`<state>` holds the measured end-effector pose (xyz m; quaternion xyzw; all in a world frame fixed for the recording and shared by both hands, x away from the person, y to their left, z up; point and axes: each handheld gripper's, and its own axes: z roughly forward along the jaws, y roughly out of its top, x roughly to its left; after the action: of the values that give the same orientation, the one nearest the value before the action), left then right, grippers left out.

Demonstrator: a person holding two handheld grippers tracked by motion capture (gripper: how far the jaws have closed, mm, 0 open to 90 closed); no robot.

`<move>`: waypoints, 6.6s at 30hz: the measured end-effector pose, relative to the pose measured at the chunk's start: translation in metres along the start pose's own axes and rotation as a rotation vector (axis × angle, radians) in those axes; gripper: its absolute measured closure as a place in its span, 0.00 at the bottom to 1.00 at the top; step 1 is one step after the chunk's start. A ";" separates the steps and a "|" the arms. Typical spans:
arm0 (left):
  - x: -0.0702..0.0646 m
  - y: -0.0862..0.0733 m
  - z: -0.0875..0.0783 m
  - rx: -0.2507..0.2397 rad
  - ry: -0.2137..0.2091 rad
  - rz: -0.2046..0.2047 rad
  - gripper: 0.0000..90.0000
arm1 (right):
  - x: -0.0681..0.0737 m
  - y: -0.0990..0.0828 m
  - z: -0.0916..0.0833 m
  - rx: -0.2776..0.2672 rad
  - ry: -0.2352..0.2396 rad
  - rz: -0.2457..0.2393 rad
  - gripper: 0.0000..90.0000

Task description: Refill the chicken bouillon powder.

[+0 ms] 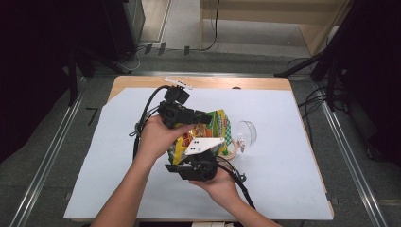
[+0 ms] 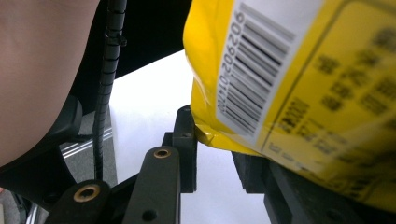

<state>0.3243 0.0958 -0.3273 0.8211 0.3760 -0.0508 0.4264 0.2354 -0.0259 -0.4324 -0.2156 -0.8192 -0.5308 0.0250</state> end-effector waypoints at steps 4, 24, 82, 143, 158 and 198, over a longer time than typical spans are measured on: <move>-0.002 0.000 0.000 -0.003 0.002 0.002 0.79 | 0.000 0.000 0.000 -0.003 -0.004 -0.003 0.82; -0.006 0.001 -0.001 -0.005 0.017 0.023 0.80 | 0.001 0.001 0.000 -0.011 -0.007 0.008 0.82; 0.001 0.003 0.003 -0.018 -0.020 0.029 0.81 | 0.000 0.006 0.003 0.046 -0.070 0.018 0.83; 0.003 0.008 -0.004 -0.032 -0.041 0.043 0.81 | 0.005 0.012 0.007 0.004 -0.097 0.036 0.83; 0.004 0.008 -0.002 -0.026 -0.033 0.039 0.83 | 0.004 0.011 0.007 0.006 -0.102 0.043 0.83; 0.003 0.008 -0.005 -0.046 0.005 0.053 0.86 | 0.006 0.011 0.009 -0.033 -0.145 0.042 0.80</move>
<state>0.3304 0.0982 -0.3195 0.8209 0.3562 -0.0289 0.4454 0.2356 -0.0123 -0.4255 -0.2711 -0.8054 -0.5264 -0.0269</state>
